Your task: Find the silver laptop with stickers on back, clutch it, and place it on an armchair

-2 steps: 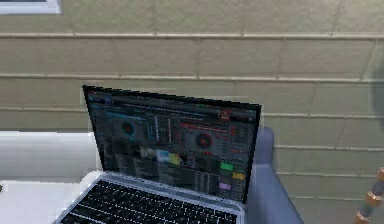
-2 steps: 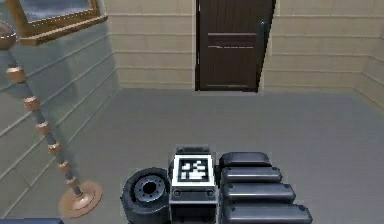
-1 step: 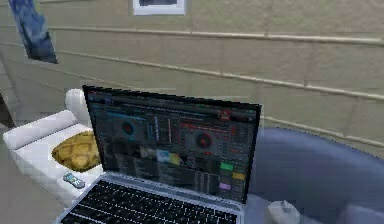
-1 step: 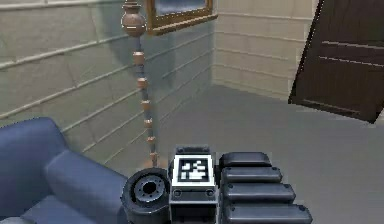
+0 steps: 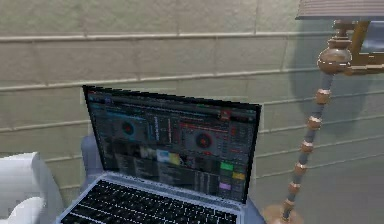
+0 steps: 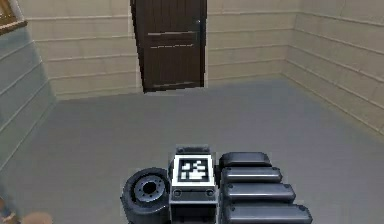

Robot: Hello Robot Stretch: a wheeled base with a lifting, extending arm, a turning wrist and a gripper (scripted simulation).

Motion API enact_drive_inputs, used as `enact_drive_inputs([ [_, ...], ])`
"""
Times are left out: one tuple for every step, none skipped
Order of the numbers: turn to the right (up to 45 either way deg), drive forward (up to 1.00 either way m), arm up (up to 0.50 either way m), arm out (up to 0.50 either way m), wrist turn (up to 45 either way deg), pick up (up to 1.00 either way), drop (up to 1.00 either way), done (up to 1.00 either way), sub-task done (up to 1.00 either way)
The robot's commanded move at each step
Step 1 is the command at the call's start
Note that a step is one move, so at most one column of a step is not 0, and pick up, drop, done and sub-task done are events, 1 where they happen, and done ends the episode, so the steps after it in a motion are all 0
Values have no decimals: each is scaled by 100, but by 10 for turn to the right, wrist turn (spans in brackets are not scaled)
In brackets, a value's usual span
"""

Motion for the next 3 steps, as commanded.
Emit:
enact_drive_inputs([
  [240, 0, 0, 0, 0, 0, 0, 0, 0],
  [-450, 0, 0, 0, 0, 0, 0, 0, 0],
  [-210, 0, 0, 0, 0, 0, 0, 0, 0],
])
